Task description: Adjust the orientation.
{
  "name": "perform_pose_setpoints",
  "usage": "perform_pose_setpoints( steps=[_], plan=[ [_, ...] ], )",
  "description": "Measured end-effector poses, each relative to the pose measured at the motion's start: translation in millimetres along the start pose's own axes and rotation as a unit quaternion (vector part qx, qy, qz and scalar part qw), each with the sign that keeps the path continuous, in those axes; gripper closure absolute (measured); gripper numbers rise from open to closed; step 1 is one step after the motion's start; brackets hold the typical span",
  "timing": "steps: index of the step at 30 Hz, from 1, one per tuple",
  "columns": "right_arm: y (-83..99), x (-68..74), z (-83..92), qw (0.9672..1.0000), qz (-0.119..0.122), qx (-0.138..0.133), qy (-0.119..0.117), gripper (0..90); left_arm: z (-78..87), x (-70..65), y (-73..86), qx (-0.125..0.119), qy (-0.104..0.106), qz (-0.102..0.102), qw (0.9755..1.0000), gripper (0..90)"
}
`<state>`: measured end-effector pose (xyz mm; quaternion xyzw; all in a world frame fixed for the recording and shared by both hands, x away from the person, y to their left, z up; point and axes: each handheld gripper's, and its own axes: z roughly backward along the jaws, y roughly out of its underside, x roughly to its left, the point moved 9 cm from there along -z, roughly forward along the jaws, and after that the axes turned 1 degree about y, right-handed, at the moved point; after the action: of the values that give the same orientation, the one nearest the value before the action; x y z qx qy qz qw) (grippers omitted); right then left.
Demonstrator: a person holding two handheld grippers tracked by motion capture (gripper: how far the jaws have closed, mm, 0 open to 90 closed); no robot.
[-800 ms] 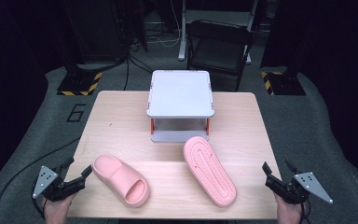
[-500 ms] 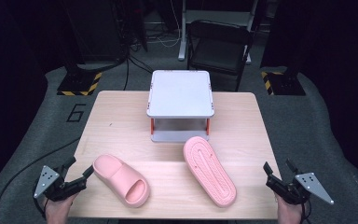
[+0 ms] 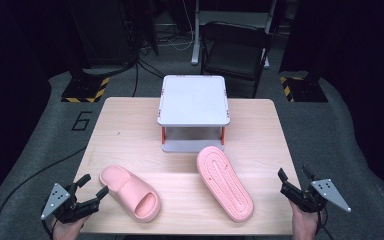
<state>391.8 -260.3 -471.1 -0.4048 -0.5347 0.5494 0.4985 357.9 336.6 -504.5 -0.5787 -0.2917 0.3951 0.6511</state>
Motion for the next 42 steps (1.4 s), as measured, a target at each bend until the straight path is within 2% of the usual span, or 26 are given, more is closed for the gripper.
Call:
perform_pose_setpoints(
  steps=[2,5,9,10,13,14,17,18,23,24,28,29,30,31,32,39,42],
  plan=[
    [-0.6,3.7,-4.1,1.0000,0.000,-0.001,-0.005,15.2,0.9,-11.4,2.6,0.005,0.012,-0.003,0.9999,16.5],
    [-1.0,8.6,-9.0,0.9999,0.001,-0.001,-0.012,15.2,-0.2,-20.2,5.7,0.014,0.020,-0.014,0.9996,16.5],
    [-1.1,11.2,-12.1,0.9999,0.001,0.000,-0.014,15.3,-4.4,-24.2,12.8,0.033,0.020,-0.027,0.9989,16.2],
    [-0.9,12.5,-13.6,0.9998,0.000,0.001,-0.017,15.2,-7.7,-27.1,17.9,0.042,0.028,-0.029,0.9983,16.2],
    [-1.3,12.4,-14.4,0.9999,0.001,0.001,-0.017,15.3,-10.1,-30.4,21.1,0.048,0.036,-0.033,0.9977,16.1],
    [-1.5,12.1,-14.8,0.9999,0.001,0.000,-0.016,15.3,-13.2,-33.6,24.4,0.060,0.042,-0.041,0.9965,16.1],
    [-1.1,11.4,-15.3,0.9999,0.000,0.000,-0.017,15.3,-17.4,-36.2,26.3,0.066,0.045,-0.042,0.9959,16.1],
    [-0.5,10.2,-15.3,0.9999,-0.004,0.001,-0.015,15.2,-22.3,-38.6,28.9,0.075,0.047,-0.047,0.9950,16.1],
    [-1.9,8.6,-13.1,0.9999,-0.004,0.000,-0.011,15.3,-31.4,-45.2,28.9,0.080,0.051,-0.053,0.9940,15.9],
    [-1.9,8.2,-13.2,0.9999,-0.003,-0.001,-0.010,15.3,-34.1,-45.8,27.9,0.074,0.047,-0.052,0.9948,15.9],
    [-1.3,8.2,-13.0,0.9999,-0.004,0.001,-0.011,15.3,-39.7,-48.2,25.4,0.077,0.048,-0.053,0.9945,16.0],
    [-1.3,8.7,-13.0,0.9999,-0.005,0.001,-0.012,15.3,-39.4,-51.3,26.7,0.083,0.060,-0.057,0.9931,16.0],
    [-1.3,8.7,-13.0,0.9999,-0.005,0.001,-0.012,15.3,-39.4,-51.3,26.7,0.083,0.060,-0.057,0.9931,16.0],
    [-0.8,8.8,-13.2,0.9999,-0.004,0.002,-0.012,15.3,-38.8,-54.4,28.9,0.089,0.067,-0.070,0.9914,16.0],
    [-1.0,8.4,-12.9,0.9999,-0.004,0.002,-0.011,15.3,-33.1,-59.0,33.0,0.098,0.081,-0.082,0.9885,16.1],
    [-1.6,7.5,-12.0,0.9999,-0.009,0.000,-0.011,15.4,-26.4,-57.3,37.3,0.103,0.089,-0.080,0.9875,16.0],
    [-2.2,7.0,-11.5,0.9999,-0.008,-0.001,-0.010,15.4,-25.3,-58.4,39.7,0.107,0.095,-0.072,0.9871,16.0]
  ],
)
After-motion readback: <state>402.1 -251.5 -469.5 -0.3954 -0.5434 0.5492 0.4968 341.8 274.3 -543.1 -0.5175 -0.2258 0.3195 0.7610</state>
